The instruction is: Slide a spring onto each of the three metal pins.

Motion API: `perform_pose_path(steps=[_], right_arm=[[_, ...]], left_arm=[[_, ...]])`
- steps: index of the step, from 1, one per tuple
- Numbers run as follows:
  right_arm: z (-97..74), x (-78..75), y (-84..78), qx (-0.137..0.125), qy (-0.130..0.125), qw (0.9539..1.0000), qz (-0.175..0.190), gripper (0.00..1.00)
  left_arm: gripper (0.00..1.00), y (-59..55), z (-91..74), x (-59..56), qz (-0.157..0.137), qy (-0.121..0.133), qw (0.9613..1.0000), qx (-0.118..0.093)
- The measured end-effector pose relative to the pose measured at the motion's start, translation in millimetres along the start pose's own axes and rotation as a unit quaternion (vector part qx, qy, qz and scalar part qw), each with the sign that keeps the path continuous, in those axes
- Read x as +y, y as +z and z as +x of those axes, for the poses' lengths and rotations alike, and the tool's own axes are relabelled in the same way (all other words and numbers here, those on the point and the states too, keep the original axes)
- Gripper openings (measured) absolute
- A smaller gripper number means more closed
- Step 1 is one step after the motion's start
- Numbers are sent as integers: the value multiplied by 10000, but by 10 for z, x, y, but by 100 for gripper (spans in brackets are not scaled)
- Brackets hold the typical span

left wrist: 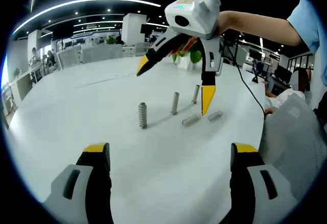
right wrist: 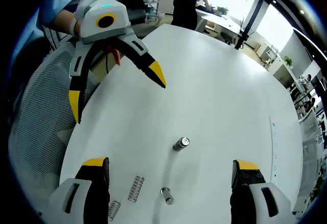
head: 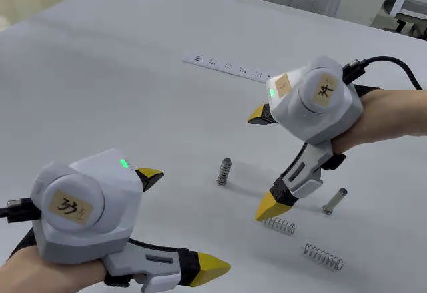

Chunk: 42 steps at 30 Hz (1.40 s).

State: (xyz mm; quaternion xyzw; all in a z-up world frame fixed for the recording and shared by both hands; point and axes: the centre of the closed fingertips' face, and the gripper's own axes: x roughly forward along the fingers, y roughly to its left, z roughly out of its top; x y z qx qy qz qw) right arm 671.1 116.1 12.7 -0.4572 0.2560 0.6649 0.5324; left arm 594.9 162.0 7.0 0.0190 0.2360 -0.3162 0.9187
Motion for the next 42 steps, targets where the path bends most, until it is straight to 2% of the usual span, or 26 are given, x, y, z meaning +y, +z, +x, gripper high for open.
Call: perform_pose_path(steps=[5,8,13,23,35,36,38,40,42], right_arm=[[-106,29,-29,-258,-122,9991,324,99],[-173,58,-14,-555,-206,9964,608,99],[-258,114,-125,-734,-319,9927,904,99],[-404,278,-356,-1072,-642,9810,1486,99],[-594,592,-759,-1194,-1042,9613,2252,99],[-610,627,-809,-1206,-1082,9580,2366,99],[-630,673,-898,-1175,-1154,9549,2472,99],[-651,729,-976,-1186,-1227,9497,2627,99],[-666,737,-1122,-1197,-1297,9439,2792,99]], left_arm=[[97,0,20,9,11,-15,10000,-5],[97,1,28,-1,35,-45,10000,13],[97,2,38,-26,87,-110,9999,45],[97,28,70,-58,198,-201,9996,93],[96,7,151,-116,282,-345,9989,172],[96,1,154,-120,290,-357,9988,183],[96,-1,154,-126,283,-381,9987,184],[96,-2,160,-122,288,-396,9986,185],[96,-2,166,-117,299,-420,9985,194]])
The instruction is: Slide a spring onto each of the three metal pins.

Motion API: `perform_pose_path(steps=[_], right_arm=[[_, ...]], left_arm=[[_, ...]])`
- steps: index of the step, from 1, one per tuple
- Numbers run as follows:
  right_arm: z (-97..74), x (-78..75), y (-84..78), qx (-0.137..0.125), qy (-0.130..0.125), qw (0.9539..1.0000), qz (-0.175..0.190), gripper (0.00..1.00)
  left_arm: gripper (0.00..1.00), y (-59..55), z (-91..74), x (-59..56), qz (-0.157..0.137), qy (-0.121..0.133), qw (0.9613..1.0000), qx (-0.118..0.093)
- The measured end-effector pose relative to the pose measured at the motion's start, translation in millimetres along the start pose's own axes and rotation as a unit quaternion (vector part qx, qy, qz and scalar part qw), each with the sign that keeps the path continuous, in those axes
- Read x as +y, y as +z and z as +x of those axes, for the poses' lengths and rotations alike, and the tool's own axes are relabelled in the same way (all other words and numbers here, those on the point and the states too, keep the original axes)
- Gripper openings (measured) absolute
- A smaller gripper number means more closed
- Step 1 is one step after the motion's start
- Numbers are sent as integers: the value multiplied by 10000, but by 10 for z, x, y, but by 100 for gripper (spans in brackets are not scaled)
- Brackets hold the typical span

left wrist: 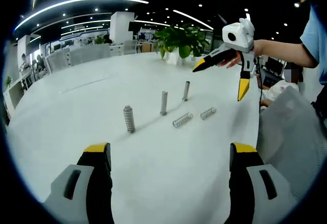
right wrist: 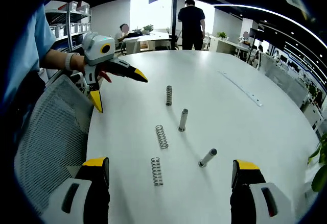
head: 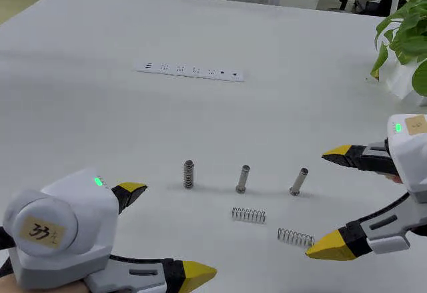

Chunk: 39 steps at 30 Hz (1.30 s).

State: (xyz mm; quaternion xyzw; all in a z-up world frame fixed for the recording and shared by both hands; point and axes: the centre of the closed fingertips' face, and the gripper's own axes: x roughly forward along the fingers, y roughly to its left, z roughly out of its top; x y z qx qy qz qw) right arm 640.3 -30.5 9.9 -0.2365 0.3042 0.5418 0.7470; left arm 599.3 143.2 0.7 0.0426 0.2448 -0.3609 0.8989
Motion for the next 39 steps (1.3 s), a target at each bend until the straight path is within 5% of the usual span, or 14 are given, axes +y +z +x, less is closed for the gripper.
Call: perform_pose_path(steps=[17,28,39], right_arm=[[-272,51,-236,-279,-520,9965,587,99],[-317,99,-217,-443,-553,9953,653,99],[-296,154,-245,-469,-515,9947,758,99]], left_arm=[[95,34,77,-6,178,-142,9997,115],[92,34,192,-111,464,-426,9978,216],[77,20,409,-224,804,-845,9928,274]])
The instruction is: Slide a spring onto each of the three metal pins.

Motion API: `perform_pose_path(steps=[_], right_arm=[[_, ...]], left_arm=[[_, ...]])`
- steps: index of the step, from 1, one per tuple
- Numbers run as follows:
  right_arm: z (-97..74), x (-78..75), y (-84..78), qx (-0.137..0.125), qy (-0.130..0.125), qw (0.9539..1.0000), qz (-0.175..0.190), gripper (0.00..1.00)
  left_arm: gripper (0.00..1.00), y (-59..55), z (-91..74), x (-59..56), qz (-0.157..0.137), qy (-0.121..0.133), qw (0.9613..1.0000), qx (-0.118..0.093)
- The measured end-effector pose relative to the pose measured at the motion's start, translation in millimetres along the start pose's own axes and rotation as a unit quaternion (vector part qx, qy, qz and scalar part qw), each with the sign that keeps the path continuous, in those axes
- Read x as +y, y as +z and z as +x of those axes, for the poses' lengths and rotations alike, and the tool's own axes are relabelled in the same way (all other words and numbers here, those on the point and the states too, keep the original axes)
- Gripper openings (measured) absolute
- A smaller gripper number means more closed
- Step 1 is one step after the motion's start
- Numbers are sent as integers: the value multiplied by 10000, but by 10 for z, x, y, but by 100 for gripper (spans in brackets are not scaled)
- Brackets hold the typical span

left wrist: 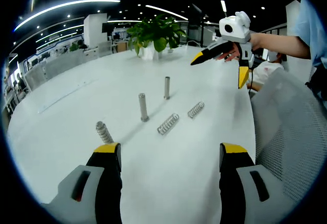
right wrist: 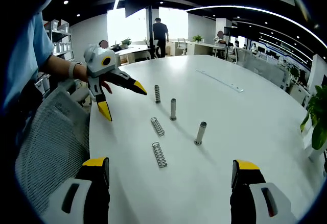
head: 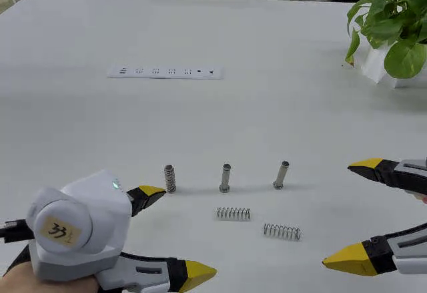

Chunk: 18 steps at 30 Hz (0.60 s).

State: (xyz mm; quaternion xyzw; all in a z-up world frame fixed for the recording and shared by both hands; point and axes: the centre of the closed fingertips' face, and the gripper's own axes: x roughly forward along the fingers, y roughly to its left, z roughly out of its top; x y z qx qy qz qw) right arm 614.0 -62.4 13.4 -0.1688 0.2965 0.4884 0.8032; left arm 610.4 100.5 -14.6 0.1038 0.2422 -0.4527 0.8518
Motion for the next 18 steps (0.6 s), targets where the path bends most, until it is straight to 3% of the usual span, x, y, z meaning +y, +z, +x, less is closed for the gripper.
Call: perform_pose_path(steps=[9,12,18], right_arm=[[-9,31,-77,31,-3,10000,83,99],[-19,39,-111,31,-9,9999,127,99],[-24,59,-204,88,-1,9998,181,99]], left_arm=[[52,108,232,39,288,-103,9995,-67],[42,94,311,52,387,-183,9990,87],[36,95,427,45,761,-336,9956,435]])
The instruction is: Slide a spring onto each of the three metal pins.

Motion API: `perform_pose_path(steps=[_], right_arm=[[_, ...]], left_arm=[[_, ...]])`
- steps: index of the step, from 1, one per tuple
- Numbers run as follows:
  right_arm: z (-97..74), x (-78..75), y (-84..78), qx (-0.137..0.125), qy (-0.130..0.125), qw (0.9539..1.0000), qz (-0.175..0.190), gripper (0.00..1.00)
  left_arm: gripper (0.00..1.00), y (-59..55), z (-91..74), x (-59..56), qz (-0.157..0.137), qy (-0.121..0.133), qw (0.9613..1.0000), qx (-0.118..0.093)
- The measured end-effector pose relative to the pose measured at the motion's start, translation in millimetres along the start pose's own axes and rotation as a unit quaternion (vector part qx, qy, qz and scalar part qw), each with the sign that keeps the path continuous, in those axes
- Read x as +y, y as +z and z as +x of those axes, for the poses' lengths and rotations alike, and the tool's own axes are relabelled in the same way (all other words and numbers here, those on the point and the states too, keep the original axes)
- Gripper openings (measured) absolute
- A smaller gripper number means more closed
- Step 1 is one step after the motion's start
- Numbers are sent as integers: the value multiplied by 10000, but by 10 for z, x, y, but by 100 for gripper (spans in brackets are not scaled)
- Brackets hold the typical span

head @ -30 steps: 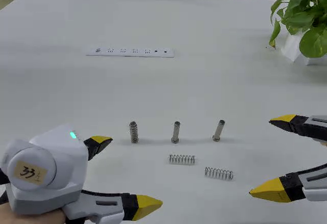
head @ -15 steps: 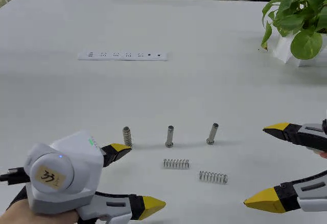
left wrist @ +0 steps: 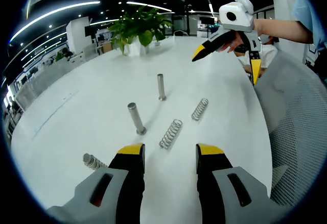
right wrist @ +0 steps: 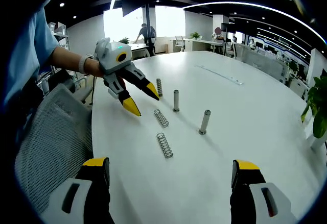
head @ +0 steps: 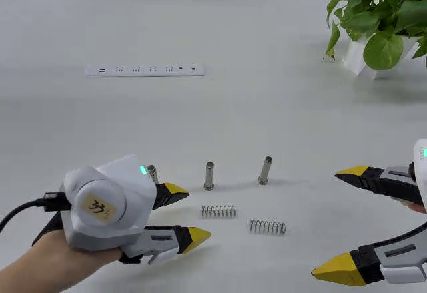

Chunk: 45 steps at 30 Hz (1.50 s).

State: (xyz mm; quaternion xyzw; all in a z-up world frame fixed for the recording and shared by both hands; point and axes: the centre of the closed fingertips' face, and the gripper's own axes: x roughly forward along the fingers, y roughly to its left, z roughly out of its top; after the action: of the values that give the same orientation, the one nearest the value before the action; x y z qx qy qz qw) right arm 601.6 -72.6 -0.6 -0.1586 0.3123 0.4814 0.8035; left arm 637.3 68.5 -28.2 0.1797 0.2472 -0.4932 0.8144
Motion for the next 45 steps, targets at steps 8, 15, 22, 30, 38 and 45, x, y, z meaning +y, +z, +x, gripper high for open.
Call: perform_pose_path(steps=[8,15,22,30,38,45], right_arm=[[-25,0,-23,-47,-44,10000,74,99],[-32,38,-55,-56,-31,9999,140,98],[-41,55,-97,-50,-49,9998,181,98],[-37,97,-134,-40,-41,9998,206,98],[-40,125,-149,-69,-38,9997,252,97],[-39,133,-180,-71,-41,9995,290,97]], left_arm=[[27,-17,115,-9,360,-252,9981,434],[20,-25,196,28,419,-307,9965,660],[18,-54,231,28,535,-429,9931,956],[15,-72,270,16,596,-587,9885,1260],[15,-77,308,-10,622,-705,9842,1503],[13,-88,323,-14,578,-746,9823,1618]])
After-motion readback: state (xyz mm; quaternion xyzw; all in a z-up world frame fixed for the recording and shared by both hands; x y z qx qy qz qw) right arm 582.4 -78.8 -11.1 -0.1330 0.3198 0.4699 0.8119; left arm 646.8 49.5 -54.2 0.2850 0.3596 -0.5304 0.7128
